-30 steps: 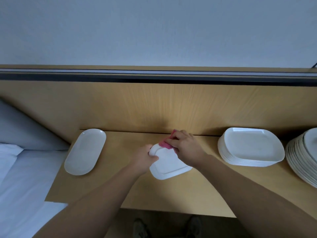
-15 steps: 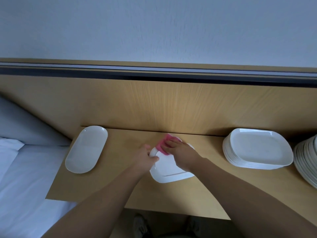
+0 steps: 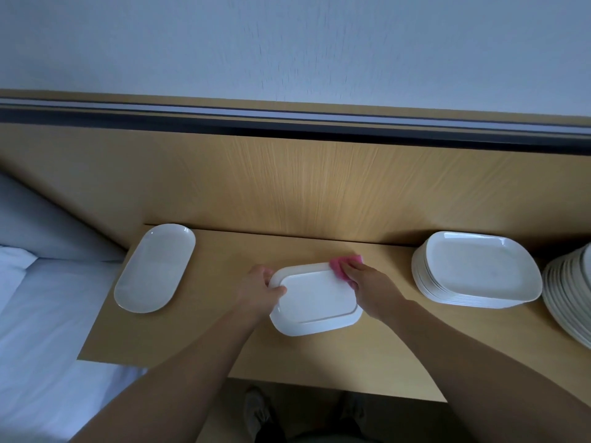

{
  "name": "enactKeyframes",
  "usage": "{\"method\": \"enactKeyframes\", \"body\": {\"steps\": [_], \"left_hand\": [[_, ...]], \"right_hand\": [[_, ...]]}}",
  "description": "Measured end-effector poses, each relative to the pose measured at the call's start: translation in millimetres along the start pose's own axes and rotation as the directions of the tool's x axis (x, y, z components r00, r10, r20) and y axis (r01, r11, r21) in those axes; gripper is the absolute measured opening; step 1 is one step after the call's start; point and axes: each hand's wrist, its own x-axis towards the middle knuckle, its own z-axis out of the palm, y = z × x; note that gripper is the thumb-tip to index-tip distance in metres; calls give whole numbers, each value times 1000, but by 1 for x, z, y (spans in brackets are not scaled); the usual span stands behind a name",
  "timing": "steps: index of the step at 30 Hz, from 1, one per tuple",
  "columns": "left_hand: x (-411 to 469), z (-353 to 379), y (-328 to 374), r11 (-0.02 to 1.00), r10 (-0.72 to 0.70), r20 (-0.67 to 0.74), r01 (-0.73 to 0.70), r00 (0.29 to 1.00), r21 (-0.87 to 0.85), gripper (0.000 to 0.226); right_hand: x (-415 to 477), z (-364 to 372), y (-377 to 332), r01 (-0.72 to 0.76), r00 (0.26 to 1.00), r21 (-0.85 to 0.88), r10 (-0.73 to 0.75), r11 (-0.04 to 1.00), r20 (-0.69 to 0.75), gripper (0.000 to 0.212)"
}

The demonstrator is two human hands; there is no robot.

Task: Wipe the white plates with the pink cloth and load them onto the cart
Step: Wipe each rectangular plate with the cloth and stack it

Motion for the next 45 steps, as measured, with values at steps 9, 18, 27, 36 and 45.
{"method": "enactKeyframes", "body": {"steps": [9, 18, 27, 36, 45], "left_hand": [[-5, 1, -6, 998, -59, -45, 57, 997, -31, 54], [-19, 3, -15, 997, -60, -37, 58, 998, -56, 43], [-32, 16, -11, 968, -149, 19, 150, 989, -203, 45], [-35, 25, -6, 820, -272, 246, 358, 930, -446, 34], [-32, 29, -5, 800, -226, 338, 372, 914, -471, 33]], "right_hand": [[-18, 18, 0, -59, 997, 35, 61, 998, -57, 36], [-29, 30, -14, -136, 982, 254, 164, 958, -96, 38], [-29, 40, -36, -117, 955, 254, 179, 960, -237, 27], [-36, 39, -47, -87, 985, 294, 127, 952, -120, 38], [-41, 38, -48, -88, 990, 251, 113, 964, -89, 49]]}}
